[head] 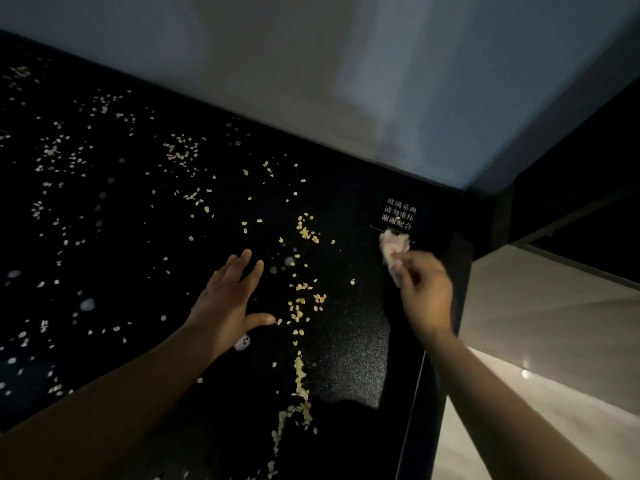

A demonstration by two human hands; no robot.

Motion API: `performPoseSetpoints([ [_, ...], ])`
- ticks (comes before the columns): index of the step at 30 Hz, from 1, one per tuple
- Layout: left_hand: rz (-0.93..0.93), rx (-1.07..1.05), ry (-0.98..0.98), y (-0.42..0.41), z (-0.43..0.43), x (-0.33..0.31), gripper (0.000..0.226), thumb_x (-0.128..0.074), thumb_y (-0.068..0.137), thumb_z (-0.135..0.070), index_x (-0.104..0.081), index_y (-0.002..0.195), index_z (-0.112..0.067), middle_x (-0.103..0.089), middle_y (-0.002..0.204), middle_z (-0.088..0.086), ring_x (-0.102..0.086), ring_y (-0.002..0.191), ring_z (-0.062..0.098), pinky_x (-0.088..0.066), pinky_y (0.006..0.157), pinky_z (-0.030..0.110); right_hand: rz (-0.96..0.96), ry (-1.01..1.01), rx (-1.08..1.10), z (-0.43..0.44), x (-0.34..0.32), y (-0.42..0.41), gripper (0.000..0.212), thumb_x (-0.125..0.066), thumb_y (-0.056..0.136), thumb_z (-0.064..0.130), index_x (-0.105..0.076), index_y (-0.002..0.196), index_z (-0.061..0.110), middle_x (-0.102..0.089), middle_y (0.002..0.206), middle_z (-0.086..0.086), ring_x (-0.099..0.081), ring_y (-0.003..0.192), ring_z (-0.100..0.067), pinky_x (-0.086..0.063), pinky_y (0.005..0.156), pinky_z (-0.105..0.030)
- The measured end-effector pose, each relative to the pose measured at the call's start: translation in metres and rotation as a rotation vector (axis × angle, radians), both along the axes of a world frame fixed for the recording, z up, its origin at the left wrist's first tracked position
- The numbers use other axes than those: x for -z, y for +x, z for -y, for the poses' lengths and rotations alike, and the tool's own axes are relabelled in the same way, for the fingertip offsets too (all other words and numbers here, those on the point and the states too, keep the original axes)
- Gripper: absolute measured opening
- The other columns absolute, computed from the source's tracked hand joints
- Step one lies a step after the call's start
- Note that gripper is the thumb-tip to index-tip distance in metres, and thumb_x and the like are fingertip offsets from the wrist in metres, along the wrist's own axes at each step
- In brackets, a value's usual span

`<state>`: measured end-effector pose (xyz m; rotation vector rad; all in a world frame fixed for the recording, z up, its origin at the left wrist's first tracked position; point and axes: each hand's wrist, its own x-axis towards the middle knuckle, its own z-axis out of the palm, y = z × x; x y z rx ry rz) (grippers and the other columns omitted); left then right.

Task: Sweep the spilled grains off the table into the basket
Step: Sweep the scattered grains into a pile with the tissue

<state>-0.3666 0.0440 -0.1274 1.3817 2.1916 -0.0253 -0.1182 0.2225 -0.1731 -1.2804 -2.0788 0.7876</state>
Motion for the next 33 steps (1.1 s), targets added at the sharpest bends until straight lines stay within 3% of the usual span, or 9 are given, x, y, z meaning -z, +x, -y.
performPoseSetpoints([
  [5, 0.006, -0.002, 0.006, 0.001, -0.001, -0.002, 0.097, -0.061, 0.082, -0.056, -0.004, 0.152, -0.021, 0.012, 0.159, 0.000, 0.010, 0.146, 0.020, -0.010, 0.118, 0.038, -0.069, -0.138, -0.040, 0.042, -0.015, -0.006, 0.017, -0.067, 0.087, 0.011, -0.074, 0.097, 0.023, -0.065, 0.094, 0.015, -0.059, 0.096, -0.009, -0.046, 0.085, -0.026],
  [11, 0.004, 0.005, 0.005, -0.001, -0.001, 0.002, 0.097, -0.060, 0.082, -0.056, -0.003, 0.152, -0.021, 0.014, 0.159, 0.001, 0.012, 0.146, 0.020, -0.009, 0.118, 0.040, -0.114, 0.013, 0.337, -0.041, -0.010, -0.048, 0.020, -0.060, 0.090, 0.018, -0.071, 0.107, 0.016, -0.067, 0.103, -0.005, -0.061, 0.098, -0.023, -0.050, 0.089, -0.042],
  [14, 0.004, 0.003, 0.020, -0.002, 0.000, 0.005, 0.096, -0.060, 0.082, -0.056, -0.004, 0.152, -0.022, 0.013, 0.159, 0.000, 0.012, 0.146, 0.020, -0.010, 0.118, 0.041, -0.010, -0.078, 0.380, -0.069, -0.001, -0.064, 0.024, -0.061, 0.091, 0.015, -0.068, 0.114, 0.011, -0.061, 0.116, -0.008, -0.056, 0.109, -0.026, -0.045, 0.099, -0.034],
  [20, 0.000, 0.012, 0.068, -0.003, 0.003, 0.010, 0.095, -0.061, 0.082, -0.054, -0.006, 0.152, -0.021, 0.010, 0.159, 0.004, 0.010, 0.146, 0.022, -0.009, 0.120, 0.042, 0.032, -0.025, -0.055, -0.001, -0.001, -0.069, 0.013, -0.063, 0.089, 0.014, -0.073, 0.096, 0.015, -0.065, 0.105, -0.002, -0.054, 0.101, -0.019, -0.039, 0.087, -0.023],
  [23, -0.026, 0.027, 0.062, -0.003, 0.003, 0.010, 0.094, -0.059, 0.083, -0.056, -0.005, 0.152, -0.020, 0.011, 0.159, 0.004, 0.010, 0.146, 0.022, -0.008, 0.120, 0.041, -0.009, -0.172, -0.150, 0.043, -0.008, -0.064, 0.013, -0.065, 0.089, 0.013, -0.074, 0.097, 0.017, -0.062, 0.102, 0.010, -0.053, 0.100, -0.009, -0.041, 0.087, -0.019],
  [25, -0.033, 0.031, 0.067, -0.003, 0.003, 0.011, 0.093, -0.058, 0.083, -0.056, -0.005, 0.152, -0.021, 0.011, 0.159, 0.004, 0.009, 0.146, 0.023, -0.008, 0.120, 0.040, -0.096, -0.264, -0.099, 0.054, -0.017, -0.058, 0.014, -0.066, 0.088, 0.010, -0.074, 0.096, 0.018, -0.064, 0.099, 0.009, -0.057, 0.096, -0.005, -0.048, 0.083, -0.022],
  [28, -0.022, 0.035, 0.086, -0.004, 0.005, 0.012, 0.093, -0.059, 0.083, -0.055, -0.006, 0.152, -0.020, 0.010, 0.159, 0.005, 0.008, 0.146, 0.023, -0.007, 0.120, 0.040, -0.200, -0.187, 0.082, 0.041, -0.033, -0.049, 0.014, -0.066, 0.088, 0.012, -0.074, 0.098, 0.018, -0.063, 0.095, 0.010, -0.060, 0.089, -0.003, -0.051, 0.079, -0.024],
  [31, -0.023, 0.044, 0.101, -0.004, 0.005, 0.012, 0.093, -0.059, 0.082, -0.055, -0.008, 0.152, -0.019, 0.007, 0.159, 0.006, 0.007, 0.146, 0.024, -0.008, 0.120, 0.041, -0.199, -0.102, 0.246, 0.011, -0.034, -0.049, 0.017, -0.065, 0.089, 0.015, -0.073, 0.104, 0.017, -0.061, 0.095, 0.009, -0.059, 0.087, 0.001, -0.047, 0.081, -0.019],
  [33, -0.026, 0.046, 0.109, -0.005, 0.005, 0.013, 0.094, -0.059, 0.082, -0.055, -0.009, 0.152, -0.018, 0.006, 0.160, 0.007, 0.006, 0.146, 0.025, -0.008, 0.120, 0.042, -0.163, -0.159, 0.325, -0.004, -0.022, -0.055, 0.019, -0.064, 0.090, 0.016, -0.071, 0.107, 0.016, -0.062, 0.101, 0.004, -0.061, 0.095, -0.008, -0.047, 0.085, -0.020],
])
